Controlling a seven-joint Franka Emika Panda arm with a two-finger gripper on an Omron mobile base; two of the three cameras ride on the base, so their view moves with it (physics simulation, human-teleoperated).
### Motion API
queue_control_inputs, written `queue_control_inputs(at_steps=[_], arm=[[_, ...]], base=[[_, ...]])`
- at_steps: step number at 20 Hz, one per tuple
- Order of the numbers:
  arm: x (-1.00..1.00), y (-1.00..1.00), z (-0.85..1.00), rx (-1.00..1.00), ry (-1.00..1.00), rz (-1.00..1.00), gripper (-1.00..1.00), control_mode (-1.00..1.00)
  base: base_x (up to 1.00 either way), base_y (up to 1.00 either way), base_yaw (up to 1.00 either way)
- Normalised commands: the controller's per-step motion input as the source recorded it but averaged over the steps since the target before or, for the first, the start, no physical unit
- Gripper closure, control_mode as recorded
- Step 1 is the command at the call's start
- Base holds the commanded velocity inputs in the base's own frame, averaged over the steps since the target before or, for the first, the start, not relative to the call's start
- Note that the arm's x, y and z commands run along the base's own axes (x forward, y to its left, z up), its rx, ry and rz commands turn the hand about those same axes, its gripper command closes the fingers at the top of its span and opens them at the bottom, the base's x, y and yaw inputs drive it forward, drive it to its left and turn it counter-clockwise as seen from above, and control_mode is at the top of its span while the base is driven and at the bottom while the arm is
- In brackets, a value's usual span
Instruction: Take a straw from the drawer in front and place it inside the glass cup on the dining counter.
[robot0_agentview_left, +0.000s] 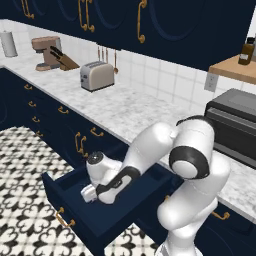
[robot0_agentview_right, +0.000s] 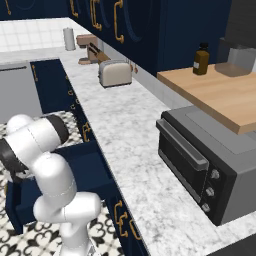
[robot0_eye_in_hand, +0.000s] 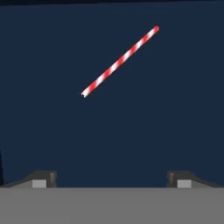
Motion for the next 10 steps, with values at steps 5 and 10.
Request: queue_control_inputs(at_steps=[5, 10], arm=[[0.77, -0.18, 0.28, 0.11, -0.01, -0.38, -1.0, -1.0], [0.52, 0.0, -0.01, 0.09, -0.02, -0.23, -1.0, -1.0]], base=[[0.0, 0.0, 0.0], [0.0, 0.0, 0.0]])
